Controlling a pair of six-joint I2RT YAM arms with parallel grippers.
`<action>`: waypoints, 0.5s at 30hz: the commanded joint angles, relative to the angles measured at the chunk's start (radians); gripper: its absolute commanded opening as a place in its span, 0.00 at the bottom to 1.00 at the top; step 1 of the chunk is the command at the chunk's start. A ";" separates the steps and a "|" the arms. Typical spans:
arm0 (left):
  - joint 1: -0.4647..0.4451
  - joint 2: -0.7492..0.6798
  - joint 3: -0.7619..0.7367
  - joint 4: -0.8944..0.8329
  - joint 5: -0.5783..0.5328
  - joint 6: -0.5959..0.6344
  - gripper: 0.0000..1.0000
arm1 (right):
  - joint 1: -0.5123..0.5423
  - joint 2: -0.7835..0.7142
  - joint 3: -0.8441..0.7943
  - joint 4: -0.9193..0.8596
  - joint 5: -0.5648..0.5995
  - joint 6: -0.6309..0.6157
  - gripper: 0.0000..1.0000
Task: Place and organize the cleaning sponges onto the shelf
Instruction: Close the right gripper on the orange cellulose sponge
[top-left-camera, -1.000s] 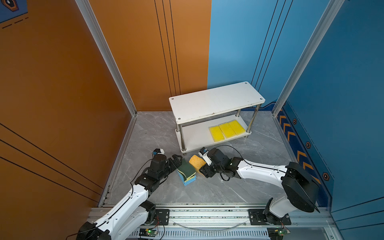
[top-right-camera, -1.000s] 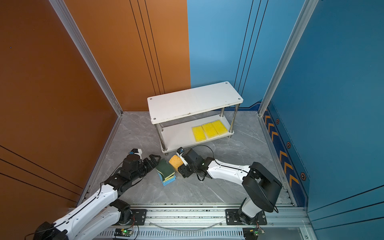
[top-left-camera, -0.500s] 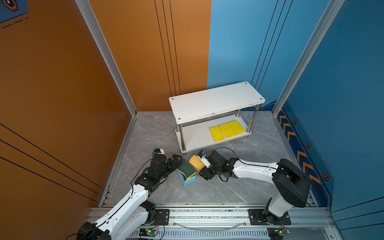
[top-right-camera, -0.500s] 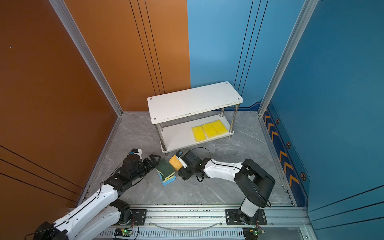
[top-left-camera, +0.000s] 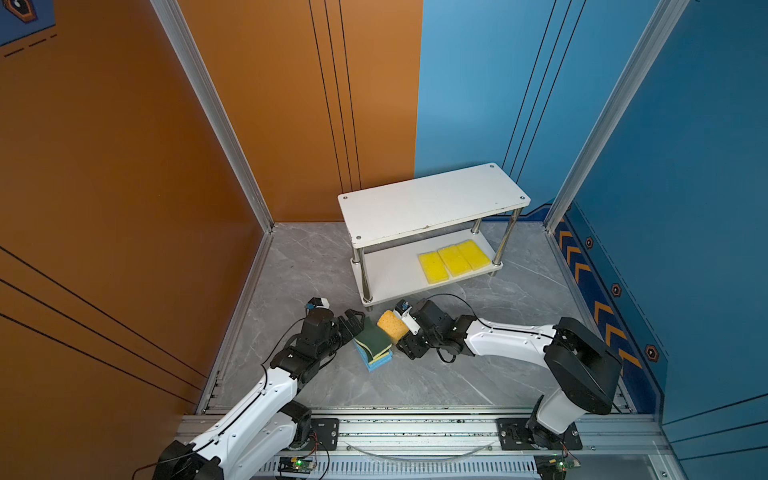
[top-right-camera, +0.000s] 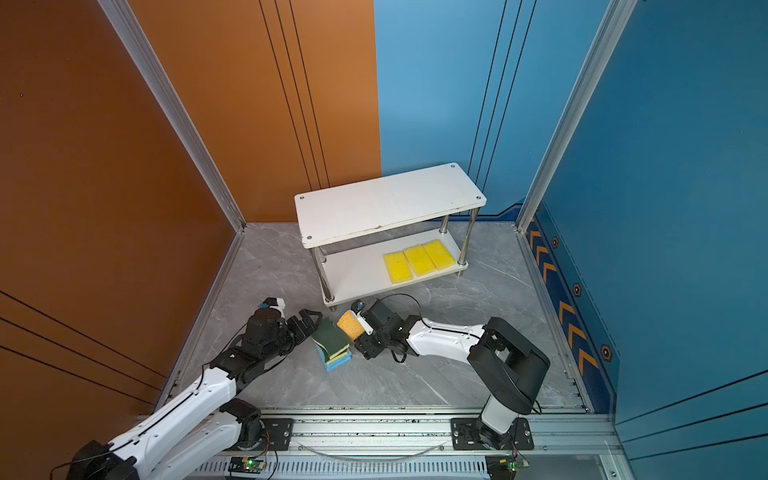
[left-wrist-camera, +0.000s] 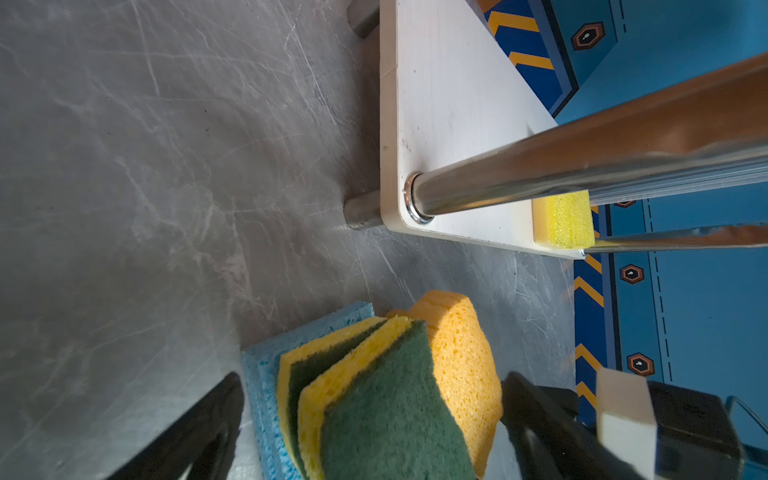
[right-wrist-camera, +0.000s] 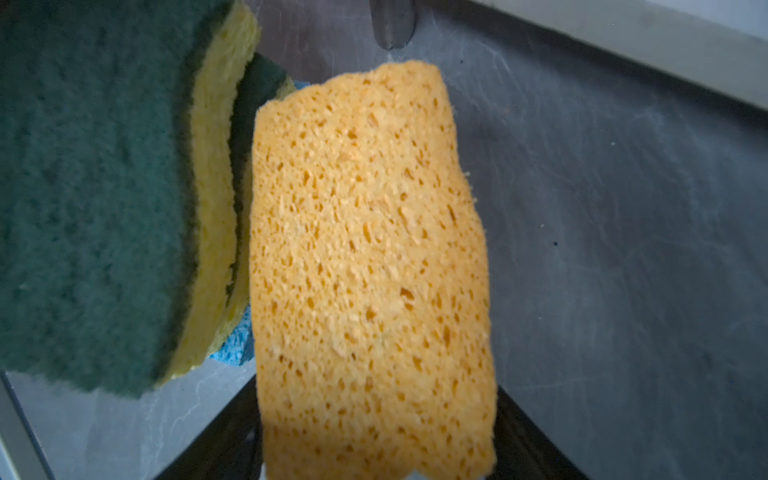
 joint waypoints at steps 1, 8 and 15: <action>0.005 0.002 -0.005 0.011 0.017 -0.006 0.97 | -0.003 0.011 0.028 0.018 0.011 -0.018 0.74; 0.004 0.006 -0.003 0.014 0.019 -0.006 0.98 | -0.002 0.011 0.031 0.021 0.035 -0.040 0.82; 0.004 0.010 -0.004 0.015 0.019 -0.006 0.98 | -0.003 0.029 0.046 0.020 0.055 -0.071 0.83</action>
